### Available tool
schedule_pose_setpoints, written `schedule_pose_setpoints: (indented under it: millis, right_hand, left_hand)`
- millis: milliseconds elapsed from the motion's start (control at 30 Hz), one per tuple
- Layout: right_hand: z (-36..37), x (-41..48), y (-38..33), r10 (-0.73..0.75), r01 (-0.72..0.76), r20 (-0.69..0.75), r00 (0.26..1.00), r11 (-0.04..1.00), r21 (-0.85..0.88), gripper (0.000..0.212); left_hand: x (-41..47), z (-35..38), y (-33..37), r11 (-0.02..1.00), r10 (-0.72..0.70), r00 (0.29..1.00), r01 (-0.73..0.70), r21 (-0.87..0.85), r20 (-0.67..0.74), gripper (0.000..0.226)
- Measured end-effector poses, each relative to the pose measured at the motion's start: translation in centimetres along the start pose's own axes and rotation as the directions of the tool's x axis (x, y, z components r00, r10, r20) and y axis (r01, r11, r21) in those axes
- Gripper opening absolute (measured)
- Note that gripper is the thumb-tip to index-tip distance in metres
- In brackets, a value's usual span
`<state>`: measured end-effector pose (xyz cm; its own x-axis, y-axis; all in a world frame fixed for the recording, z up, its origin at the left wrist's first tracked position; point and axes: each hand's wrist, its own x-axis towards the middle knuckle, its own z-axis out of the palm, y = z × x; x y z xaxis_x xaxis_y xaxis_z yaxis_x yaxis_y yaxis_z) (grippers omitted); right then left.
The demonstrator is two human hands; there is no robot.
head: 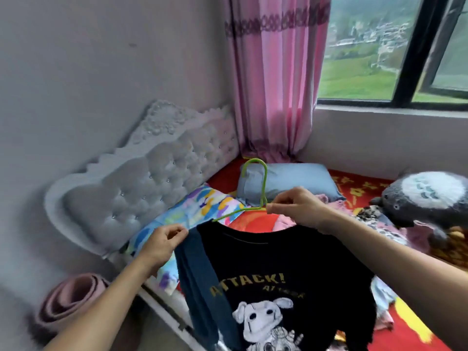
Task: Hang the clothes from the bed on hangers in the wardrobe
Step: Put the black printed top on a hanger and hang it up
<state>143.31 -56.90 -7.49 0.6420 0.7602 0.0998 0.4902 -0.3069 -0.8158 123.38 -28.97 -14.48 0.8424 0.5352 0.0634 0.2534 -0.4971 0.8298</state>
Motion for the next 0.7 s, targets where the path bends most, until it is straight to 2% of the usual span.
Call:
schedule_pose_setpoints:
  millis: [167,233,300,433,600,700]
  right_hand:
    - [3.1,-1.8,-8.4,-0.115,0.108,0.228,0.967,0.993,0.044,0.022]
    - [5.8,-2.8,-11.6,-0.211,0.200,0.271,0.939,0.977,0.067,0.018]
    - [9.1,-3.8,-14.2,-0.279,0.277,0.277,0.919,0.960,0.048,0.023]
    - [14.4,-5.7,-19.7,-0.346,0.327,0.333,0.877,0.938,0.114,0.034]
    - [21.7,-8.7,-27.9,-0.411,0.368,0.426,0.806,0.912,0.183,0.024]
    - [27.7,-11.3,-33.3,-0.477,0.444,0.447,0.756,0.877,0.185,0.026]
  left_hand:
    - [-9.9,-7.9,4.0,0.999,-0.002,0.953,-0.013,-0.046,-0.304,0.026]
    - [-12.9,-11.1,5.9,0.999,0.018,0.928,-0.034,-0.037,-0.372,0.025]
    - [-16.0,-13.7,7.0,1.000,0.024,0.913,-0.025,0.004,-0.408,0.023]
    - [-23.2,-18.4,5.1,0.989,-0.081,0.898,0.126,0.076,-0.433,0.023]
    - [-34.8,-25.8,1.6,0.944,-0.126,0.808,0.277,0.182,-0.576,0.019]
    - [-42.7,-30.4,0.5,0.918,-0.173,0.740,0.361,0.167,-0.650,0.015]
